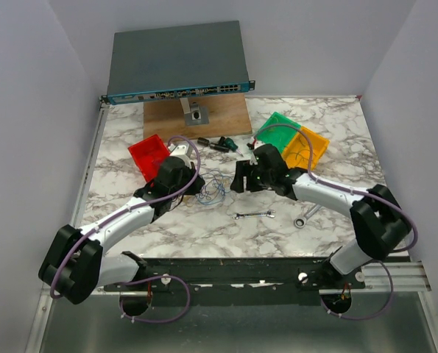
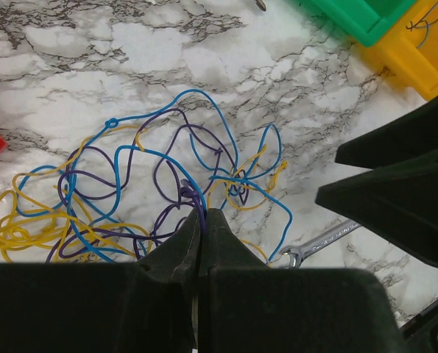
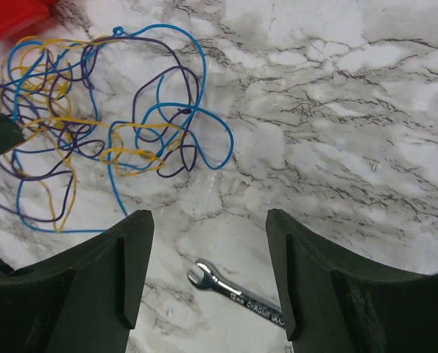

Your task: Untangle the cables

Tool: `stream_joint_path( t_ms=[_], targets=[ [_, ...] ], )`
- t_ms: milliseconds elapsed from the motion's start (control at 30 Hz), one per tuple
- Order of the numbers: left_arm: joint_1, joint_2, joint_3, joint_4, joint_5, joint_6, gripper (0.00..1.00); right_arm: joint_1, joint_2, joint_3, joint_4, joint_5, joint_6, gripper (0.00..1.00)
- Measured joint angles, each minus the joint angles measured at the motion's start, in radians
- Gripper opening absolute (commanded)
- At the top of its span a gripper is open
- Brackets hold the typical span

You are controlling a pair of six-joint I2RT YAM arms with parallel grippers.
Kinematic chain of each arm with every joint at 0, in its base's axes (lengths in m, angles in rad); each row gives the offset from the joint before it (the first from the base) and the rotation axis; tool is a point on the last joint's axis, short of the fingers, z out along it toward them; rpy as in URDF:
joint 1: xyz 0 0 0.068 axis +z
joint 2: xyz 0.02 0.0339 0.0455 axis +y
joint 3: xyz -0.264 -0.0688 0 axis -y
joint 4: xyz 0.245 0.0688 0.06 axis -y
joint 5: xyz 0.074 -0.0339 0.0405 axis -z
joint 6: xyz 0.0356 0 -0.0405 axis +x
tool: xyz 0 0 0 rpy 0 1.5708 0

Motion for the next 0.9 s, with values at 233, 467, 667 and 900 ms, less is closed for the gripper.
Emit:
stream_joint_path(
  t_ms=[233,467,667,900],
  targets=[
    [-0.001,0.021,0.005,-0.009,0.000,0.005,0.00,0.002,0.158,-0.006,0.160,0.017,-0.006,0.56],
    [-0.001,0.046,0.016,-0.016,0.000,0.006,0.00,0.010,0.264,-0.012,0.319,-0.028,0.001,0.01],
    [-0.001,0.046,0.019,-0.023,0.000,0.006,0.00,0.013,0.181,-0.118,0.409,0.011,0.045,0.01],
    [-0.001,0.039,0.019,-0.030,0.000,0.001,0.00,0.014,-0.226,-0.195,0.315,0.290,0.115,0.01]
  ],
)
